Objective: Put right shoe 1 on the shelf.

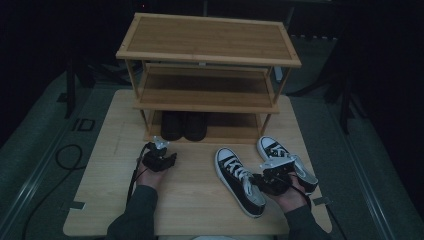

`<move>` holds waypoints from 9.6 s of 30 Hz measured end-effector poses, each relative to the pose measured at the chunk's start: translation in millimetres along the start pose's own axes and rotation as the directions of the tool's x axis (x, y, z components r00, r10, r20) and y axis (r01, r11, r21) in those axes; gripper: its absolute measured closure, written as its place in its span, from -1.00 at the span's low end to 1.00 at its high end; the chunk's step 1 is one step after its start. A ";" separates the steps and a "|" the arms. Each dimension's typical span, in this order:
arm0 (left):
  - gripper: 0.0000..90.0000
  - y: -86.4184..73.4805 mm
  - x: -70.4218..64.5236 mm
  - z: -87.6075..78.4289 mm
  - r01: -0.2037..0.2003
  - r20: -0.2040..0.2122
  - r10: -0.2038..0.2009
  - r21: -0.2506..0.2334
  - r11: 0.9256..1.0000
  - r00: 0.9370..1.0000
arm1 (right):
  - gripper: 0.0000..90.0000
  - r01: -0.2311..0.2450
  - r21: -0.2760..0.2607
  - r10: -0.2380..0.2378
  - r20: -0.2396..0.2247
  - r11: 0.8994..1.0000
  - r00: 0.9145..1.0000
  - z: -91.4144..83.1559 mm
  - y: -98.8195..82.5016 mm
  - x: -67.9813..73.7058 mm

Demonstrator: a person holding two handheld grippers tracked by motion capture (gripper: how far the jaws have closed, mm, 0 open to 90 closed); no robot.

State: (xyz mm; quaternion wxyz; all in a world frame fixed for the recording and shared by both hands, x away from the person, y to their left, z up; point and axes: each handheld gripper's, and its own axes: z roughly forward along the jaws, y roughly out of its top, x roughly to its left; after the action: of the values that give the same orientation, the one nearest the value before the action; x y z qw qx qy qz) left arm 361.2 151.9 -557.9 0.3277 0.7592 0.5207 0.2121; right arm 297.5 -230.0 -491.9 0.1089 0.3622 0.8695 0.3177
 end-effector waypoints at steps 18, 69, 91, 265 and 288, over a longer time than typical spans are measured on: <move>0.20 0.5 -0.6 0.0 0.009 -0.005 -0.009 0.003 1.000 1.000 | 0.79 -0.004 0.105 -0.003 0.063 0.994 0.998 20.6 11.8 6.5; 1.00 59.1 -88.2 58.1 -0.051 0.090 0.056 -0.057 0.997 0.994 | 0.93 -0.095 0.056 0.096 -0.014 0.994 0.995 0.0 -0.1 -7.0; 1.00 74.2 -96.4 76.8 -0.014 0.057 0.021 -0.107 0.994 0.998 | 0.93 -0.118 0.043 0.120 -0.026 0.992 0.992 -0.4 -4.8 -7.3; 1.00 87.3 -94.8 93.2 -0.007 -0.026 0.004 -0.093 0.996 1.000 | 0.93 -0.223 -0.315 0.233 -0.007 0.922 0.972 -36.4 206.5 -59.8; 1.00 87.6 -94.6 93.5 -0.004 -0.024 0.002 -0.091 0.996 1.000 | 0.57 -0.236 -0.330 0.257 0.021 0.914 0.966 -28.5 217.3 -59.6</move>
State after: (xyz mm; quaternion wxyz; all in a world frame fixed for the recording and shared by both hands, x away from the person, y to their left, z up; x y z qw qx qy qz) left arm 445.6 16.8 -558.1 0.3557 0.7417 0.5131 0.2451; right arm 450.0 -168.7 -335.1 0.1538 0.4559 0.7489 0.4557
